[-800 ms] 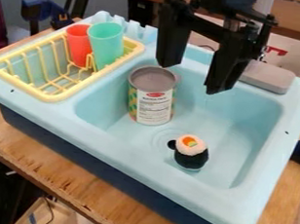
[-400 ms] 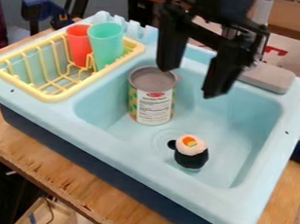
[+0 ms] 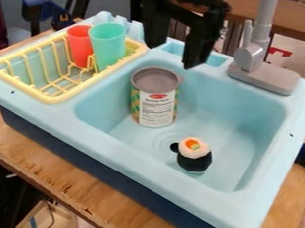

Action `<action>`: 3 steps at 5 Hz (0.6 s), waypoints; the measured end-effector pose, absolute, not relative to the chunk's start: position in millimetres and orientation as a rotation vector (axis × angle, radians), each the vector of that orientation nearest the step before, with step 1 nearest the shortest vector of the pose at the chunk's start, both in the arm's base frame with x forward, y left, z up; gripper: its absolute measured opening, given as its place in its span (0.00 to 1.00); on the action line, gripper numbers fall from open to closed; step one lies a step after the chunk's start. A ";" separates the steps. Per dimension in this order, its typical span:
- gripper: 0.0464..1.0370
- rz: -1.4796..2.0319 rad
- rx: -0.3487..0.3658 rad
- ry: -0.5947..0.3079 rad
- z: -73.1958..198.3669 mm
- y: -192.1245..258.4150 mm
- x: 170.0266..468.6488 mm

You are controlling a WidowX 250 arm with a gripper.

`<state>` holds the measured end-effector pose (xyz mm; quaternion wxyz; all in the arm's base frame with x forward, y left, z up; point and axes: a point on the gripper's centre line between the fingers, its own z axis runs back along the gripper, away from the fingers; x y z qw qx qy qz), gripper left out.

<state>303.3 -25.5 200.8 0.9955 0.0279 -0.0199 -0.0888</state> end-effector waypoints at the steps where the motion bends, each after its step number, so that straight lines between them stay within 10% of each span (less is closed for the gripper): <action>1: 0.96 -0.191 0.044 -0.079 195.2 -18.1 323.4; 3: 0.96 -0.205 0.036 -0.087 174.2 -21.6 365.6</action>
